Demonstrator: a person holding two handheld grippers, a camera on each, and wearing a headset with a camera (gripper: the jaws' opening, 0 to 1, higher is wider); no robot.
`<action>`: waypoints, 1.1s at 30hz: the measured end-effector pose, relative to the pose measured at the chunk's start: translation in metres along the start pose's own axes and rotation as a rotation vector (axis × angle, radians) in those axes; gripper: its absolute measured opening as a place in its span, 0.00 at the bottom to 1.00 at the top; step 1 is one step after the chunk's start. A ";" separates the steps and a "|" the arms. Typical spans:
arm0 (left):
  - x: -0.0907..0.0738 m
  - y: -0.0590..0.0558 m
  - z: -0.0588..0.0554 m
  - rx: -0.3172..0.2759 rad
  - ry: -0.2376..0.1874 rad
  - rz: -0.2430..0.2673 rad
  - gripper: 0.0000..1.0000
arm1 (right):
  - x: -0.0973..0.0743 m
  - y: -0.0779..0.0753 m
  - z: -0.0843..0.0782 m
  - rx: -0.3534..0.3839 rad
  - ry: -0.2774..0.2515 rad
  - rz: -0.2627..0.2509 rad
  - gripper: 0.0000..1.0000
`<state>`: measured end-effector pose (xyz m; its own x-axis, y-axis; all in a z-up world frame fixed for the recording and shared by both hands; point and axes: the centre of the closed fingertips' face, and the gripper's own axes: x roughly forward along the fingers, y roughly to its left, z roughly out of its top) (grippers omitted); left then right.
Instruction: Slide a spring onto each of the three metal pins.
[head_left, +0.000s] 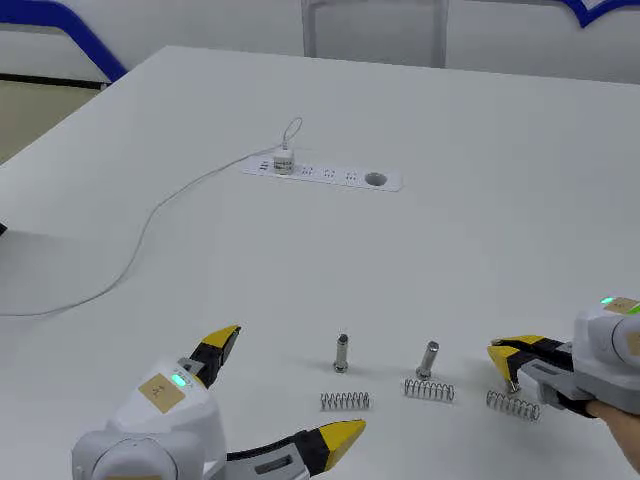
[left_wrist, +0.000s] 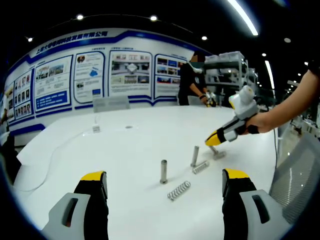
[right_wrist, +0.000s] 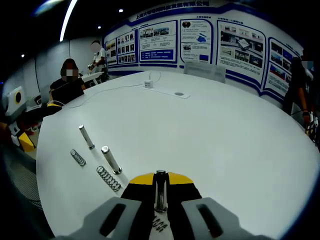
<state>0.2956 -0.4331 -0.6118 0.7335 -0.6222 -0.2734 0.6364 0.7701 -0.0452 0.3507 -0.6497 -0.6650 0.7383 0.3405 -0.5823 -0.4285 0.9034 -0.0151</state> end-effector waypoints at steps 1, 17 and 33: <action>0.000 0.000 0.000 0.001 0.001 -0.002 0.97 | -0.001 0.000 0.000 0.000 -0.002 -0.001 0.08; -0.001 -0.005 0.000 0.016 0.009 -0.014 0.98 | -0.019 0.001 -0.002 0.002 -0.036 -0.015 0.08; -0.001 -0.010 0.001 0.019 0.004 -0.032 0.98 | -0.026 0.001 -0.006 0.002 -0.058 -0.024 0.08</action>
<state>0.2889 -0.4403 -0.6106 0.7116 -0.6459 -0.2764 0.6640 0.7469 -0.0359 0.3282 -0.6590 -0.6544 0.7773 0.3329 -0.5339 -0.4091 0.9121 -0.0269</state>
